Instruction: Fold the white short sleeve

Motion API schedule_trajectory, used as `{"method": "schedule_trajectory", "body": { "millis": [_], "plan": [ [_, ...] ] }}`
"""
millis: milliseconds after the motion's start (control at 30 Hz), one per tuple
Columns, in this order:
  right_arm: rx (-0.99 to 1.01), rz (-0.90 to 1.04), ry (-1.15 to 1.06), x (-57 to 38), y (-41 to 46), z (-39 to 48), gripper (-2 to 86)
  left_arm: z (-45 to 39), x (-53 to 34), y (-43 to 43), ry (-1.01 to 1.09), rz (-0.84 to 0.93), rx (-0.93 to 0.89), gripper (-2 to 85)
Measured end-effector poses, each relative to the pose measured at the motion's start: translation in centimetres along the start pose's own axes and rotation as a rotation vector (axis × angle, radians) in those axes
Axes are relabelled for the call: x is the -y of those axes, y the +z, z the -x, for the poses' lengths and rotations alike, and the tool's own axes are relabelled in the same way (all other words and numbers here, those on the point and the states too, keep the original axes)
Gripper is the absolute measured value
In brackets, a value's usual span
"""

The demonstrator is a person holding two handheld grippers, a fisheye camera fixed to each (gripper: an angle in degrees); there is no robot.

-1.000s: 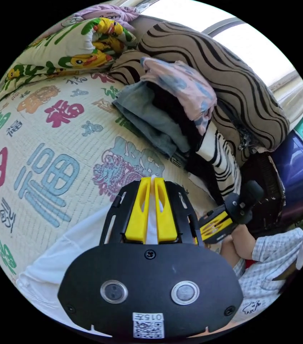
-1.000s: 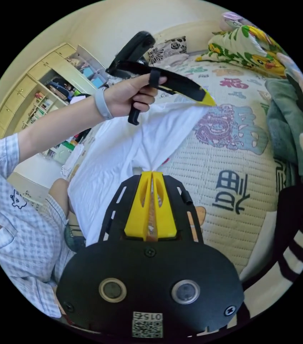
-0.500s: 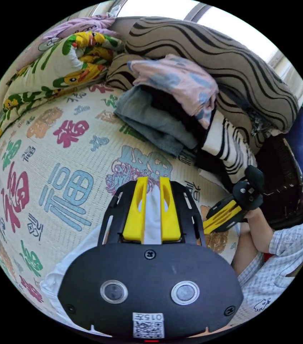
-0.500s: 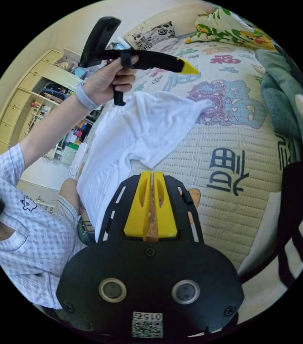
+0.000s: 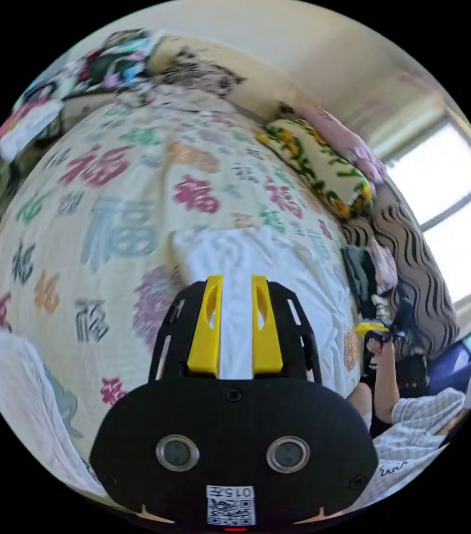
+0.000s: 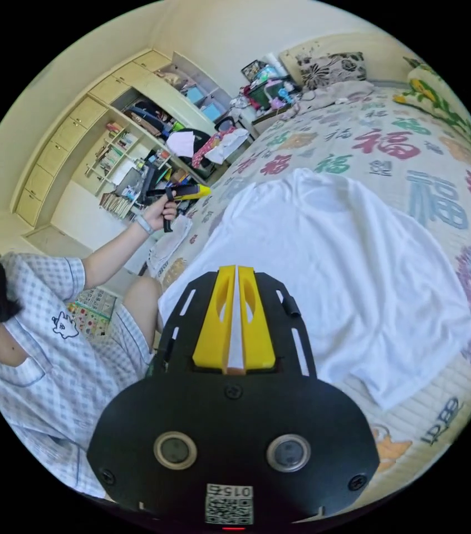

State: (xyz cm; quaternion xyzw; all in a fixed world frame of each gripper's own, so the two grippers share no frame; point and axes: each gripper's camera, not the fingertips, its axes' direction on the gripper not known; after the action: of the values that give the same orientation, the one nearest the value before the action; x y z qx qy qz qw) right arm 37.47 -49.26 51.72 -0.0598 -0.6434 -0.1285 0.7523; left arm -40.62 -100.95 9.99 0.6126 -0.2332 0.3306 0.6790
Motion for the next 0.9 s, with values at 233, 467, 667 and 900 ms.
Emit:
{"method": "schedule_trajectory", "body": {
  "millis": [233, 467, 667, 900],
  "plan": [
    [-0.097, 0.160, -0.054, 11.5, 11.4, 5.1, -0.1, 7.4, -2.3, -0.1, -0.156, -0.044, -0.172, 6.9],
    [-0.177, 0.142, -0.052, 18.2, 17.6, 7.0, 1.1, -1.8, -6.3, -3.9, 0.260, -0.039, -0.096, 0.8],
    [-0.380, 0.320, -0.067, 22.9, 26.8, 6.3, 5.0, -5.5, -12.2, -4.3, 0.400, 0.060, -0.030, 6.4],
    [-0.482, 0.419, 0.071, 21.9, 30.3, 2.7, -0.9, -3.2, -13.6, -11.6, 0.329, 0.007, -0.112, 6.7]
  ]
}}
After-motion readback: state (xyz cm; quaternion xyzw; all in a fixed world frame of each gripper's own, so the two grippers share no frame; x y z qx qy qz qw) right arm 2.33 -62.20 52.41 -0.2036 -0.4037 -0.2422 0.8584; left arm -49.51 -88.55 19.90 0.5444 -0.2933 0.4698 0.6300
